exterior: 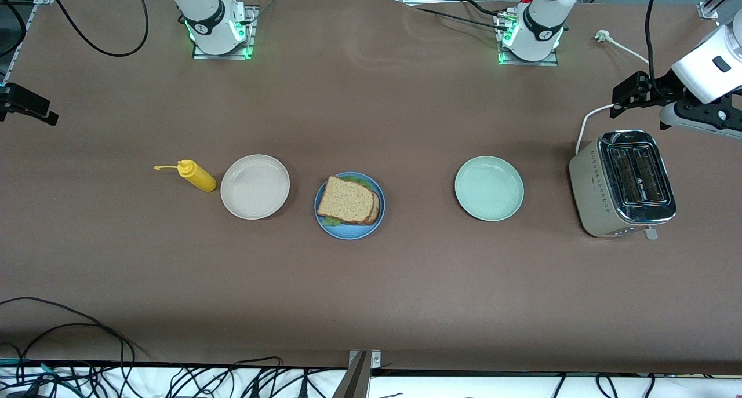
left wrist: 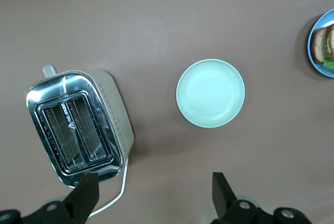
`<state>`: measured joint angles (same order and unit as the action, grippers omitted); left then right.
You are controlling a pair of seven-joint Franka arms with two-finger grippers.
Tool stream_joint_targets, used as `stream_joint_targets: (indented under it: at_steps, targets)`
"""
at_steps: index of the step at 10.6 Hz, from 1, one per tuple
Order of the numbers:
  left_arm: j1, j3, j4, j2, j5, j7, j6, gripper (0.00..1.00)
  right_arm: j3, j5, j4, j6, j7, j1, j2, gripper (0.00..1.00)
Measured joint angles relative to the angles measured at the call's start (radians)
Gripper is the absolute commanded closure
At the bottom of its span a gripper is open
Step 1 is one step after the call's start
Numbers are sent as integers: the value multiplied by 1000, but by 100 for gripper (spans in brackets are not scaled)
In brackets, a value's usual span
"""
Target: Make sandwich in blue plate with both arms
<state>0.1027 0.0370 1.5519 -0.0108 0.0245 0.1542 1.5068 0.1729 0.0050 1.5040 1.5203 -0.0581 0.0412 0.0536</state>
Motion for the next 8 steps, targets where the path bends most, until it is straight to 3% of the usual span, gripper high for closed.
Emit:
stream_joint_targets:
  at_steps: [8]
  targets:
    - [-2, 3, 0, 0, -5, 0, 44, 0, 3, 0, 0, -1, 0, 0, 0, 0]
